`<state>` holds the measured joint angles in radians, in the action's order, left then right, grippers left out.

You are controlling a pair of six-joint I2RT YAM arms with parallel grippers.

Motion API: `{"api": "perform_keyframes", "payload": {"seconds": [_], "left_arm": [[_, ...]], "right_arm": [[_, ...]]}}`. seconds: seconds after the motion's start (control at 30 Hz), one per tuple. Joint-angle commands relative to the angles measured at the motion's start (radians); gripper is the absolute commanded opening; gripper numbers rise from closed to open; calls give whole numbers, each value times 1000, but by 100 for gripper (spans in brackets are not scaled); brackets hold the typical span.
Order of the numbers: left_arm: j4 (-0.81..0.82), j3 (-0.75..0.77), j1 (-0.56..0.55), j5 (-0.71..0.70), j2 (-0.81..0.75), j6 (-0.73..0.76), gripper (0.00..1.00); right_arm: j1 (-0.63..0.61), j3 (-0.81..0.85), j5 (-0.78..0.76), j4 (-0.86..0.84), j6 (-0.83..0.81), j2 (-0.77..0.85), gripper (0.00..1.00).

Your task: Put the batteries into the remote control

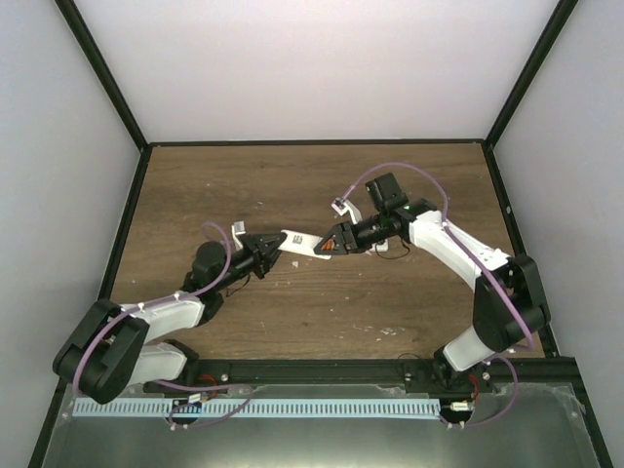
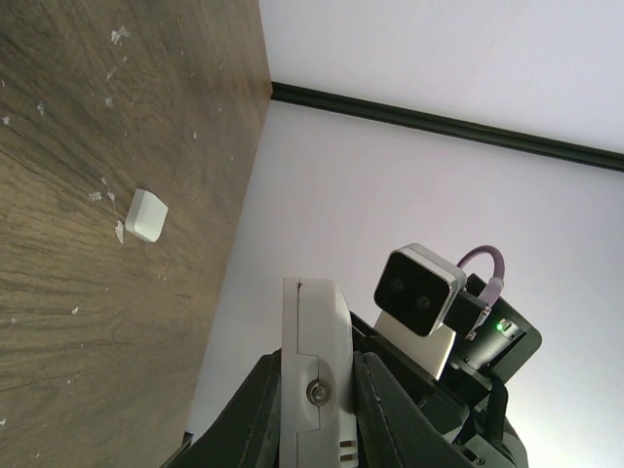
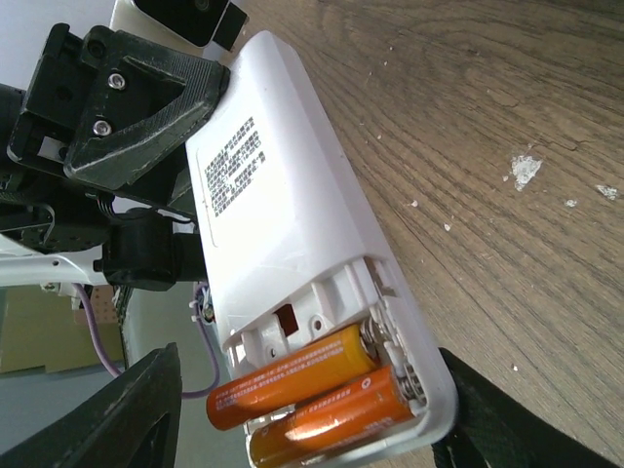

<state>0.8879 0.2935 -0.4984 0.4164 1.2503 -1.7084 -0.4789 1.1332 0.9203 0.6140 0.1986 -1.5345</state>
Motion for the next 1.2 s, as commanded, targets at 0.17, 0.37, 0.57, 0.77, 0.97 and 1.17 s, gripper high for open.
{"api": "perform_keyframes", "payload": {"seconds": [0.17, 0.37, 0.57, 0.77, 0.97, 1.17], "left_arm": [[57, 18, -3, 1, 26, -19, 0], [65, 17, -3, 3, 36, -11, 0], [78, 19, -3, 7, 42, -5, 0], [80, 23, -3, 10, 40, 4, 0], [83, 19, -3, 10, 35, 5, 0], [106, 17, -3, 9, 35, 7, 0]], "right_arm": [[3, 51, 33, 12, -19, -14, 57], [3, 47, 43, 1, -15, -19, 54], [4, 43, 57, -21, 0, -28, 50], [3, 53, 68, -38, 12, -43, 47], [4, 59, 65, -45, 16, -38, 46], [3, 51, 74, -54, 22, -35, 43]]}}
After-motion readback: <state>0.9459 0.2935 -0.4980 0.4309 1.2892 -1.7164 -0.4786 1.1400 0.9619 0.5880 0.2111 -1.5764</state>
